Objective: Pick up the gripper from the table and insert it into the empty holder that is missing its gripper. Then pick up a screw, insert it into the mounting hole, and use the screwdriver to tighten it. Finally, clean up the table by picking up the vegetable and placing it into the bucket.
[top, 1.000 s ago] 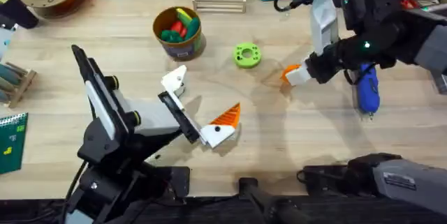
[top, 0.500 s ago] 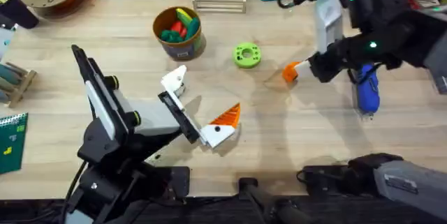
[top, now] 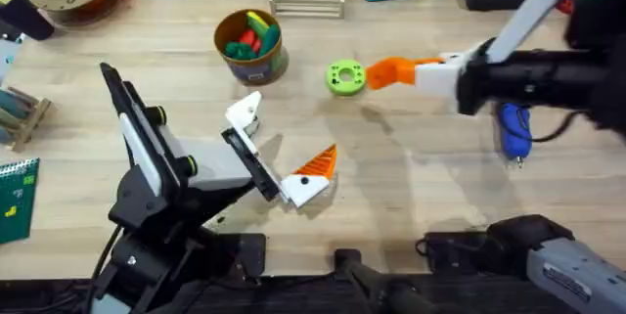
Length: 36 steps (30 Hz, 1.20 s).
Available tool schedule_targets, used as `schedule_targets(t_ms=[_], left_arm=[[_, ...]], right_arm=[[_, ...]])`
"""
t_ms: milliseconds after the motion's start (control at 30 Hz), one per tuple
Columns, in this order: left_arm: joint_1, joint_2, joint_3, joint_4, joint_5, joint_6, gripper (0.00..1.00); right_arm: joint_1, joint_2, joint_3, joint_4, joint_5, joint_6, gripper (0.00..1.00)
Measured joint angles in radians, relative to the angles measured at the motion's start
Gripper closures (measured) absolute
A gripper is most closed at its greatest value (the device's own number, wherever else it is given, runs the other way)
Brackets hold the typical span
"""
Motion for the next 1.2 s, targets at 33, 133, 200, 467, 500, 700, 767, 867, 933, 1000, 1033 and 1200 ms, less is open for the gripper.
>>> schedule_targets(t_ms=[33, 133, 200, 467, 500, 700, 767, 867, 933, 1000, 1033, 1200], left_arm=[[0.000, 0.000, 0.000, 0.000, 0.000, 0.000, 0.014], [0.000, 0.000, 0.000, 0.000, 0.000, 0.000, 0.014], [0.000, 0.000, 0.000, 0.000, 0.000, 0.000, 0.014], [0.000, 0.000, 0.000, 0.000, 0.000, 0.000, 0.014], [0.000, 0.000, 0.000, 0.000, 0.000, 0.000, 0.013], [0.000, 0.000, 0.000, 0.001, 0.002, 0.000, 0.014], [0.000, 0.000, 0.000, 0.001, 0.008, 0.000, 0.014], [0.000, 0.000, 0.000, 0.001, 0.018, 0.000, 0.013], [0.000, 0.000, 0.000, 0.001, 0.023, 0.000, 0.014], [0.000, 0.000, 0.000, 0.001, 0.027, 0.000, 0.014], [0.000, 0.000, 0.000, 0.001, 0.029, 0.000, 0.014], [0.001, -0.001, 0.000, 0.002, 0.029, 0.002, 0.014]], right_arm=[[0.001, 0.010, -0.032, 0.067, -0.047, 0.054, 0.983], [0.002, 0.078, -0.129, 0.290, -0.188, 0.259, 0.983], [0.002, 0.140, -0.168, 0.404, -0.270, 0.390, 0.983], [0.046, 0.395, -0.186, 0.773, -0.520, 0.810, 0.984], [0.061, 0.420, -0.186, 0.818, -0.535, 0.855, 0.984], [0.163, 0.539, -0.186, 1.059, -0.602, 1.076, 0.984], [0.192, 0.565, -0.186, 1.088, -0.616, 1.124, 0.984], [0.228, 0.594, -0.185, 1.094, -0.629, 1.168, 0.984], [0.249, 0.611, -0.180, 1.094, -0.629, 1.184, 0.984], [0.272, 0.626, -0.166, 1.093, -0.628, 1.195, 0.984], [0.281, 0.630, -0.158, 1.094, -0.627, 1.198, 0.984], [0.300, 0.641, -0.131, 1.086, -0.625, 1.206, 0.984]])
